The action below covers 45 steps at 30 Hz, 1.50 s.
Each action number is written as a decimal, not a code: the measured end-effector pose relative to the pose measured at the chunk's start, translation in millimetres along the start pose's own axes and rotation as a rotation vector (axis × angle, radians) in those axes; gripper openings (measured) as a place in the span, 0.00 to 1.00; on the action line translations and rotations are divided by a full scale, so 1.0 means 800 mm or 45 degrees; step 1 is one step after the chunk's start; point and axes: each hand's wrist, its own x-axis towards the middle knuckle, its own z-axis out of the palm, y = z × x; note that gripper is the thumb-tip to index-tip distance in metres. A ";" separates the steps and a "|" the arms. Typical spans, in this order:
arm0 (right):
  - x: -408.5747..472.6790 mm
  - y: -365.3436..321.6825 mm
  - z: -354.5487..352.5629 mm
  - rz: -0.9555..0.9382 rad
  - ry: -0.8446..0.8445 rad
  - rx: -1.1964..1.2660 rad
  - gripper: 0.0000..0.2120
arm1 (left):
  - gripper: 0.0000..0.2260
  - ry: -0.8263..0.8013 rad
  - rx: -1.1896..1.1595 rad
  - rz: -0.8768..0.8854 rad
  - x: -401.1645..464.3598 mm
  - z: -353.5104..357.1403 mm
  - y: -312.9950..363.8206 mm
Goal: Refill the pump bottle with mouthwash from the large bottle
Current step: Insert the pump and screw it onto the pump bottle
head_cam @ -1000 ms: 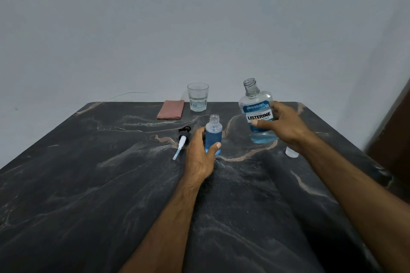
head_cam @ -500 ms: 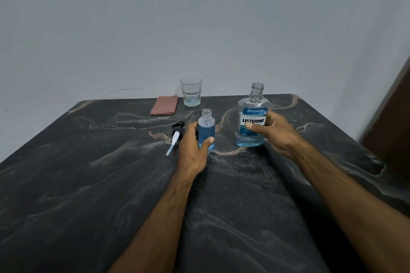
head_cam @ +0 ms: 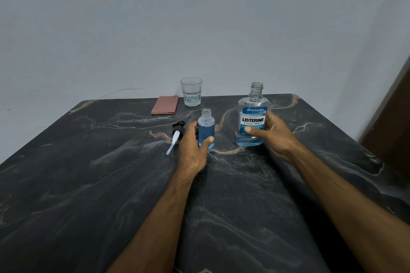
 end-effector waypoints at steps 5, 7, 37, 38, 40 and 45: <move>-0.019 -0.001 0.009 -0.062 0.257 -0.223 0.37 | 0.28 0.027 -0.004 0.003 -0.002 -0.002 0.004; -0.027 0.001 0.015 -0.067 0.401 -0.308 0.39 | 0.29 0.041 -0.015 0.001 -0.005 -0.003 0.006; -0.010 0.020 0.159 -0.266 0.189 -0.620 0.26 | 0.12 0.475 0.227 0.019 0.009 -0.068 0.022; -0.010 0.021 0.159 -0.269 0.186 -0.618 0.26 | 0.12 0.446 0.310 -0.021 0.017 -0.072 0.022; -0.010 0.022 0.158 -0.274 0.185 -0.624 0.27 | 0.13 0.356 0.541 -0.106 0.035 -0.077 0.022; -0.007 0.026 0.158 -0.279 0.202 -0.675 0.27 | 0.20 0.095 1.017 -0.249 0.062 -0.076 0.020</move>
